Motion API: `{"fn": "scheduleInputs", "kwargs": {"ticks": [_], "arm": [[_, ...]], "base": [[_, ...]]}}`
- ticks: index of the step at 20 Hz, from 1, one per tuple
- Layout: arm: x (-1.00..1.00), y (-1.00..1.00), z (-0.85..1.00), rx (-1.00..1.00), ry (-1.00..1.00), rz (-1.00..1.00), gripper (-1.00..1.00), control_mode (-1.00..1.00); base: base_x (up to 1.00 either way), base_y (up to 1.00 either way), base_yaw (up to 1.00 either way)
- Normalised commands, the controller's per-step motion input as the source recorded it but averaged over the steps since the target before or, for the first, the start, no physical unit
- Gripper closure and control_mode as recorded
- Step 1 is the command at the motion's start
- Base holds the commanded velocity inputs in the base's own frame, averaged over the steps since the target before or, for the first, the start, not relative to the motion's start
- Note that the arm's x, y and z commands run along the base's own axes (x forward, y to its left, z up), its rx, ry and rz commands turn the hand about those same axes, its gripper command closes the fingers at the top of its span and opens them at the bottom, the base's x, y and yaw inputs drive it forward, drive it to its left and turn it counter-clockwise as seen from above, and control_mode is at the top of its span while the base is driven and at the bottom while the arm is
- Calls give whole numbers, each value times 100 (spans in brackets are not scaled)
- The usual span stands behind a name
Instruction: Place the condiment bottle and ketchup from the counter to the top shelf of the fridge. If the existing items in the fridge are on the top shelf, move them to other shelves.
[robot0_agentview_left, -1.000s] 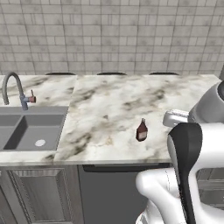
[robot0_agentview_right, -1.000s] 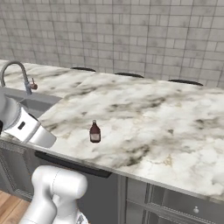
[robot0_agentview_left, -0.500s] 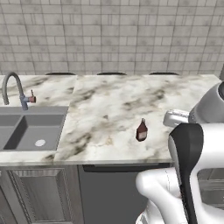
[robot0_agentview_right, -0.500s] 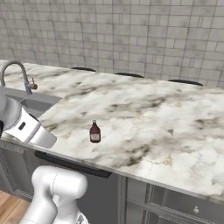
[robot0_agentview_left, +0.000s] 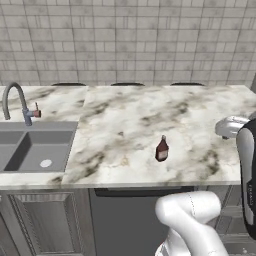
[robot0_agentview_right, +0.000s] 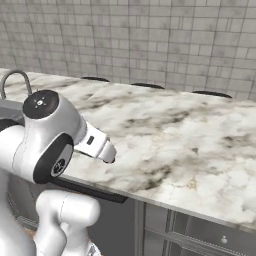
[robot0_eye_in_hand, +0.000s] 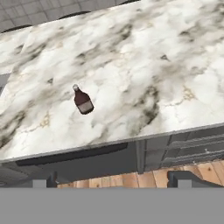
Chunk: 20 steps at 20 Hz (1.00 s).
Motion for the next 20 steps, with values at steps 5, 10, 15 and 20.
{"fn": "scheduleInputs", "kwargs": {"ticks": [5, 10, 15, 20], "arm": [[47, -99, -22, 4, 0, 43, -100, -100], [80, -72, -36, 5, 0, 57, -100, -100], [100, -22, -39, 9, 0, 59, -100, -100], [100, 8, -45, 8, -1, 47, -100, -100]], "base": [[0, 0, 0], [0, 0, 0], [0, 0, 0], [0, 0, 0]]}}
